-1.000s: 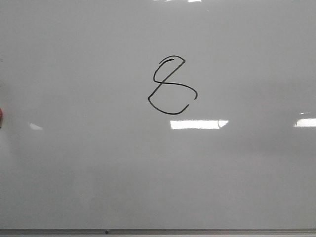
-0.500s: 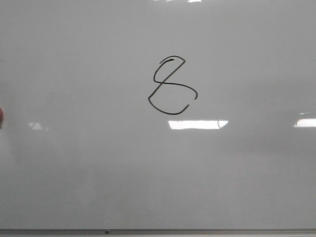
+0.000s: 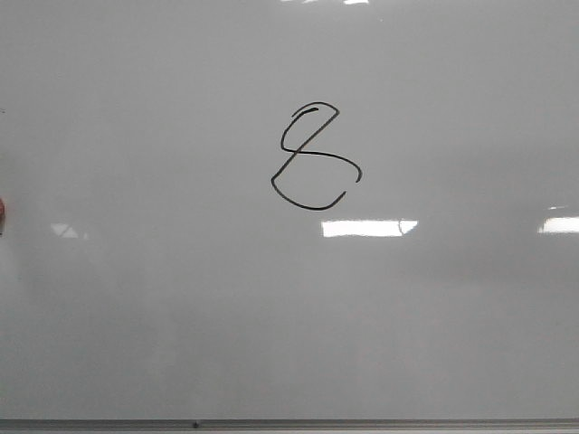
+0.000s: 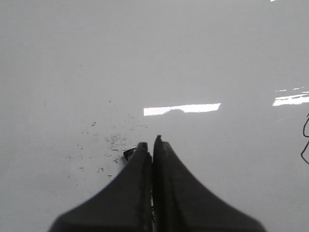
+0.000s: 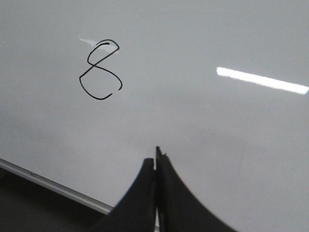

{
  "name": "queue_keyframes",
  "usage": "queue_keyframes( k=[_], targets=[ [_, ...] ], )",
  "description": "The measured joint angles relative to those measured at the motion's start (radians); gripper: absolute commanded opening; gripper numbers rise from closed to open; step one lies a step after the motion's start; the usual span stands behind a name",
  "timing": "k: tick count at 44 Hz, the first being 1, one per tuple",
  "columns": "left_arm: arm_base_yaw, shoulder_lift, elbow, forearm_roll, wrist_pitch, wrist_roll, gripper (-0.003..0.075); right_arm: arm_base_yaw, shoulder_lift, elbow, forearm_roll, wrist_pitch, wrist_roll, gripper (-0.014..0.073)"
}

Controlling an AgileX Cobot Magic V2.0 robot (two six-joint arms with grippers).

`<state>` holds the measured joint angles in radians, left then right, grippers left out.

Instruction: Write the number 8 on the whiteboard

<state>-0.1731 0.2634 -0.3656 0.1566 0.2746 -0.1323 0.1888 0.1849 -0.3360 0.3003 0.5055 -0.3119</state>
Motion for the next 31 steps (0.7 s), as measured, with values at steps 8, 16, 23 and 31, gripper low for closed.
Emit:
queue_keyframes(
  k=[8, 16, 23, 31],
  targets=[
    [0.006, -0.023, 0.022, -0.03, -0.004, 0.051, -0.0019, 0.0, 0.0, 0.0, 0.0, 0.0, 0.0, -0.0067],
    [0.07, -0.142, 0.121, -0.149, -0.006, 0.191, -0.0019, 0.0, 0.0, 0.0, 0.0, 0.0, 0.0, -0.0067],
    [0.153, -0.261, 0.237, -0.169, -0.006, 0.209, -0.0019, 0.0, 0.0, 0.0, 0.0, 0.0, 0.0, -0.0067],
    [0.206, -0.27, 0.345, -0.179, -0.02, 0.211, -0.0019, 0.0, 0.0, 0.0, 0.001, 0.0, 0.0, -0.0067]
  ],
)
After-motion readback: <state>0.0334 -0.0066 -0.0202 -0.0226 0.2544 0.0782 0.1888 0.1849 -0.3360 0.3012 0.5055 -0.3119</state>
